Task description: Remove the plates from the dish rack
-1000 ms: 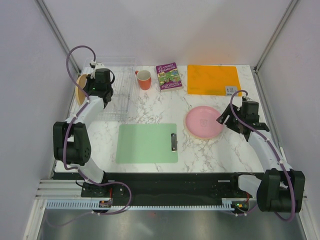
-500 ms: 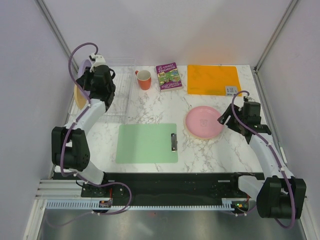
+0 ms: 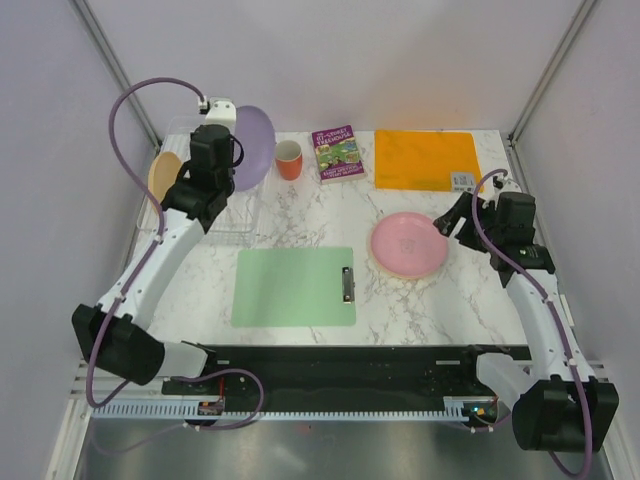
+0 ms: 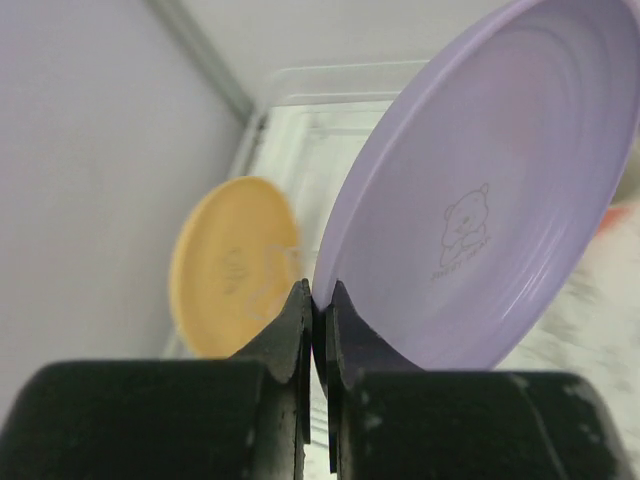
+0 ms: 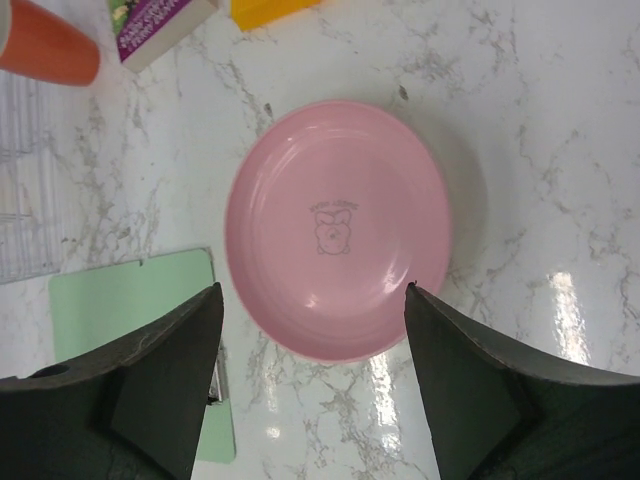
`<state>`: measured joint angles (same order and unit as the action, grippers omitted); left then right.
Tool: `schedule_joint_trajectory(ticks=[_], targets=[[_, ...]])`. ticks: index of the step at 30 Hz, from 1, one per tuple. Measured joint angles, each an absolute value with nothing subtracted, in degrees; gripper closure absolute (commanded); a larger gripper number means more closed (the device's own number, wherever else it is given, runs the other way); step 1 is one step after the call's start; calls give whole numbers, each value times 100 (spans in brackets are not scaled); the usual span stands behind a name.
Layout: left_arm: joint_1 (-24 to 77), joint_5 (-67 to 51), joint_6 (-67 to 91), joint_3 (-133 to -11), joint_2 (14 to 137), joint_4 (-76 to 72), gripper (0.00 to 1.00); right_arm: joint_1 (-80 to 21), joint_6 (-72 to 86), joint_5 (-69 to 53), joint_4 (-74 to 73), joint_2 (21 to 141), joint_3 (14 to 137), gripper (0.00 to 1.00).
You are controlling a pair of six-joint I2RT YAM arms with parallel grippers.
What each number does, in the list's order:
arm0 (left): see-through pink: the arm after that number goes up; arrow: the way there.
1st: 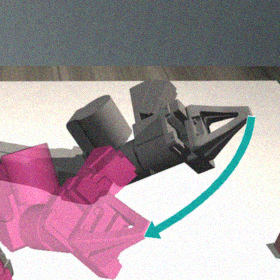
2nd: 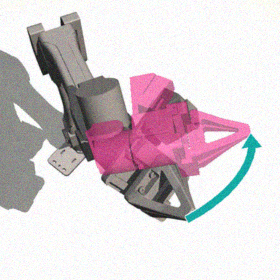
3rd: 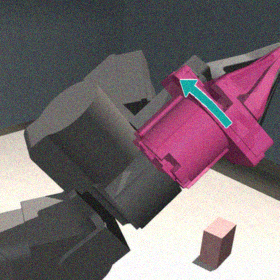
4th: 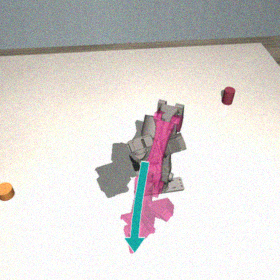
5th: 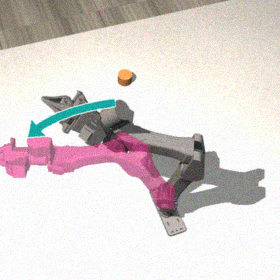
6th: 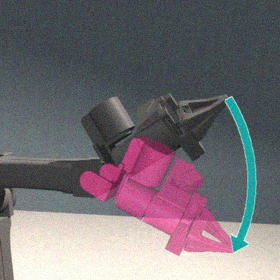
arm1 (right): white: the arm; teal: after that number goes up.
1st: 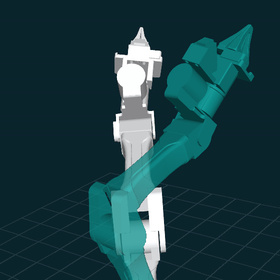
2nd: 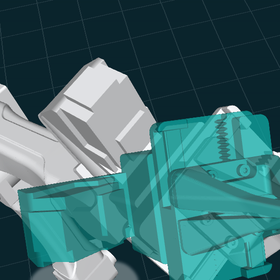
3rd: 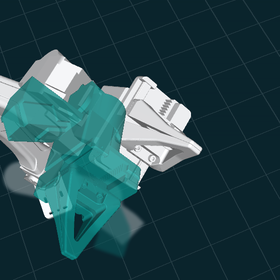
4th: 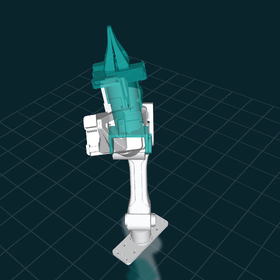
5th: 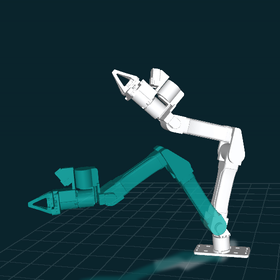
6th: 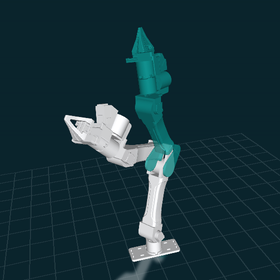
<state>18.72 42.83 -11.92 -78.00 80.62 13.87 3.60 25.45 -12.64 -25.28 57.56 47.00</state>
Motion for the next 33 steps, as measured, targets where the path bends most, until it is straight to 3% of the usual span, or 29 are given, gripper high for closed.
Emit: schedule_joint_trajectory(ticks=[7, 14, 22, 33], targets=[[1927, 1594, 561, -7795, 7612, 2235, 98, 204, 2945, -1664, -2082, 5315, 4770, 18], [2180, 10, 1535, -7601, 8064, 2438, 98, -493, 3301, -1734, -1452, 5299, 4772, 18], [2453, -705, 2093, -7358, 8138, 2392, 98, -1428, 3568, -1562, -1013, 5826, 4772, 18], [2613, -934, 2351, -7188, 8138, 2228, 98, -1789, 3760, -1450, -473, 6357, 4772, 18]])
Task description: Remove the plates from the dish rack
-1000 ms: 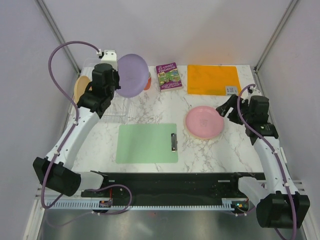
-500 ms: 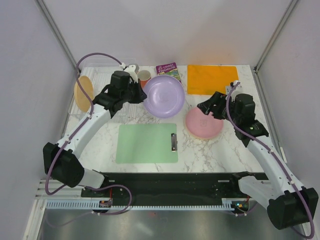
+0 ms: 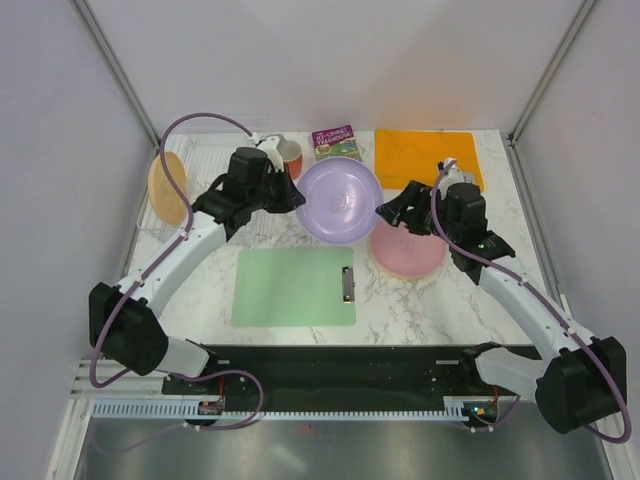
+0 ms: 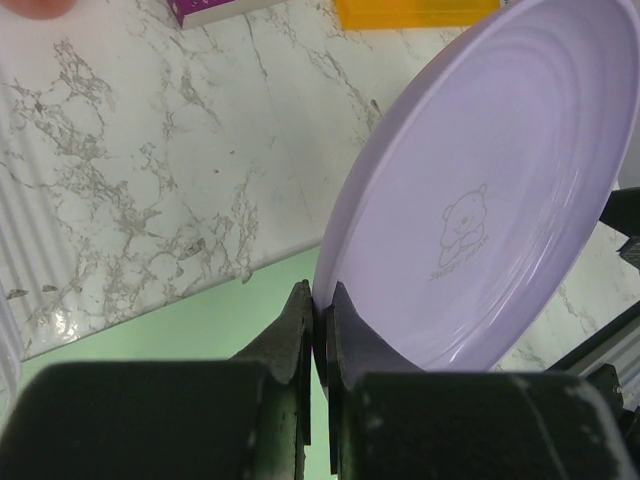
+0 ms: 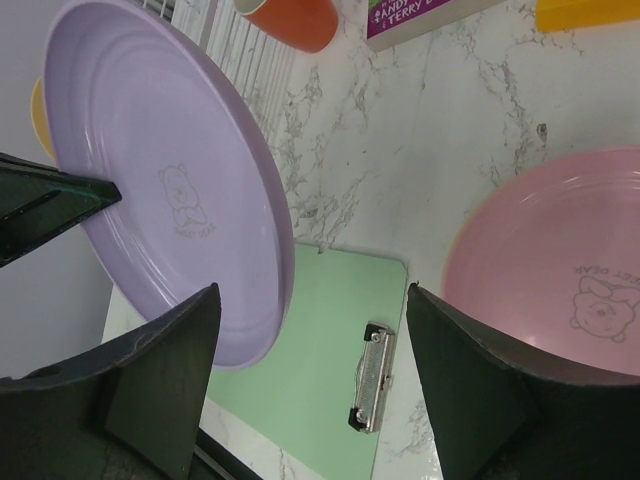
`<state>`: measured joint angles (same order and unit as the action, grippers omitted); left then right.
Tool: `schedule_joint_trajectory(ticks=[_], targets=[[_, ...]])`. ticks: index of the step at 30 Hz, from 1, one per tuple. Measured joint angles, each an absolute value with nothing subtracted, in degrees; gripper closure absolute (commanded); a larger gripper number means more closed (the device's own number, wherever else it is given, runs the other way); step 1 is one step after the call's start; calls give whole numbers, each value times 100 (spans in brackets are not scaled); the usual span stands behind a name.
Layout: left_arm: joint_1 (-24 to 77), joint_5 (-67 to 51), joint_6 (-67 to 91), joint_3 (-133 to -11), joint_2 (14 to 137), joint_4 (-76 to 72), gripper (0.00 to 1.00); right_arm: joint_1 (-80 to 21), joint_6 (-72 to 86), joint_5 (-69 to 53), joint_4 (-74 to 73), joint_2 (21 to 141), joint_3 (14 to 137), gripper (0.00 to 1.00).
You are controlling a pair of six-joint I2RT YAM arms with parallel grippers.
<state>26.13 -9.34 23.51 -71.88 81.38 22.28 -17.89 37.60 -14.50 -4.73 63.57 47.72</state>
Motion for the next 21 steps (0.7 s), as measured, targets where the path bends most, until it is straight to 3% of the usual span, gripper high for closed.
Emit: schedule_joint_trajectory(ticks=[3, 5, 6, 8, 9, 11, 12, 14, 15, 16, 21], targets=[[2722, -943, 2394, -7148, 8143, 2202, 98, -1879, 3806, -1457, -333, 6541, 4770, 21], [2832, -961, 2414, -7105, 8143, 2139, 98, -1935, 3830, -1459, -237, 6674, 4770, 35], [2899, -967, 2418, -7081, 8145, 2088, 98, -1953, 3844, -1470, -174, 6753, 4770, 56], [3037, -1011, 2423, -7037, 8145, 2005, 98, -1979, 3852, -1490, -56, 6910, 4770, 82], [3089, -1002, 2416, -7017, 8145, 1970, 97, -1979, 3894, -1535, -16, 6973, 4772, 100], [3114, -770, 2414, -6956, 8152, 1994, 80, -1959, 3907, -1671, 5, 7013, 4777, 100], [3070, -768, 2443, -6934, 8162, 1964, 55, -1968, 3854, -1636, 1, 7000, 4783, 100], [3068, -666, 2423, -6932, 8158, 1957, 26, -2018, 3826, -1498, -123, 6954, 4788, 100], [3100, -569, 2416, -6932, 8149, 1962, 20, -2032, 3771, -1293, -279, 6901, 4810, 100], [3129, -401, 2401, -6932, 8145, 1973, 3, -2027, 3723, -1094, -464, 6840, 4847, 100], [3162, 760, 2058, -6912, 8005, 2147, 0, -1907, 3415, 14, -1420, 6372, 5118, 99]])
